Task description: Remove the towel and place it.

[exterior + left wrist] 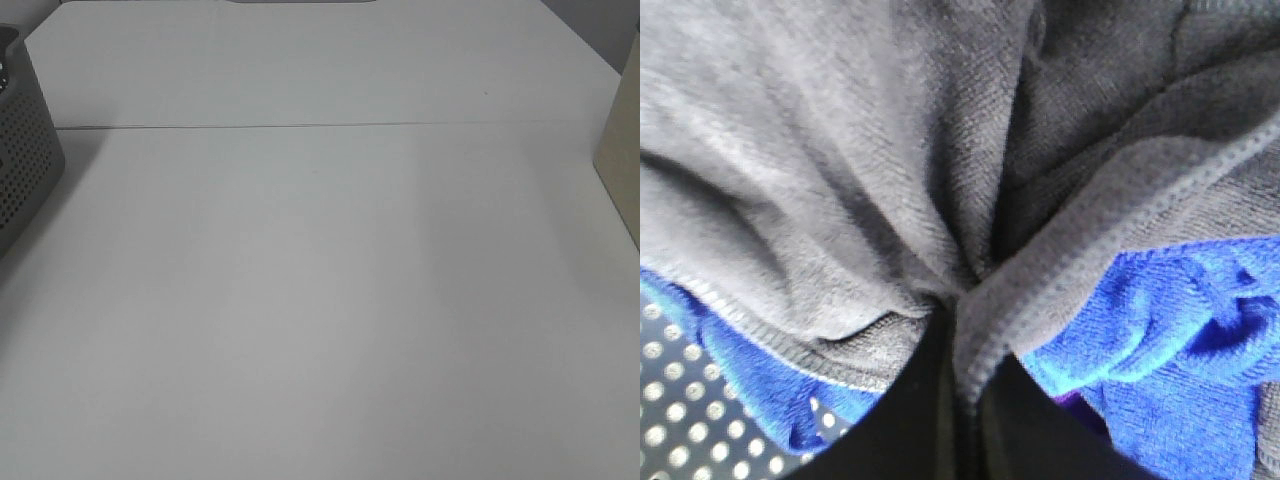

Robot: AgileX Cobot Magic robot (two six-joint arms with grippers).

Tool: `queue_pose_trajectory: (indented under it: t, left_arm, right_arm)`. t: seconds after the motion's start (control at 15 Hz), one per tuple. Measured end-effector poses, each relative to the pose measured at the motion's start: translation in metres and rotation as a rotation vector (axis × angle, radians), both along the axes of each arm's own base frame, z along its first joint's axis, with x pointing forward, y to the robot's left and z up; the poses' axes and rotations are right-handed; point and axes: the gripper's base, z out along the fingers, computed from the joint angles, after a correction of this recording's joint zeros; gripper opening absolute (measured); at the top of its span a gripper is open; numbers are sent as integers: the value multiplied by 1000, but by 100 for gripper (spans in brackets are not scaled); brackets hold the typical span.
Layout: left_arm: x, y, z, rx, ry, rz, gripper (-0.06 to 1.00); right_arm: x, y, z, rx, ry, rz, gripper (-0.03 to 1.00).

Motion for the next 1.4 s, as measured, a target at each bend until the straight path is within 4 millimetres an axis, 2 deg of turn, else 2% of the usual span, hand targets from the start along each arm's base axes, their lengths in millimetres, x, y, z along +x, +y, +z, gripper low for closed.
queue_pose_trajectory:
  t: [0.13,0.33,0.6,0.8,0.87,0.93,1.0,1.4]
  left_arm:
    - [-3,-1,16,4,-36,35,0]
    - [-13,-6,57,-17,-147,198,0]
    - [-37,-18,126,-41,-318,294,0]
    - [-60,-39,177,-85,-450,331,0]
    - [-64,-44,185,-100,-474,343,0]
    - [-70,-55,198,-123,-510,342,0]
    - [-79,-79,219,-134,-558,287,0]
    - [-111,-152,267,-191,-675,103,0]
  right_arm:
    - [0,0,0,0,0,0,75]
    - [0,0,0,0,0,0,75]
    - [0,0,0,0,0,0,75]
    - [0,0,0,0,0,0,75]
    - [0,0,0,0,0,0,75]
    - [0,0,0,0,0,0,75]
    - [0,0,0,0,0,0,75]
    - [0,0,0,0,0,0,75]
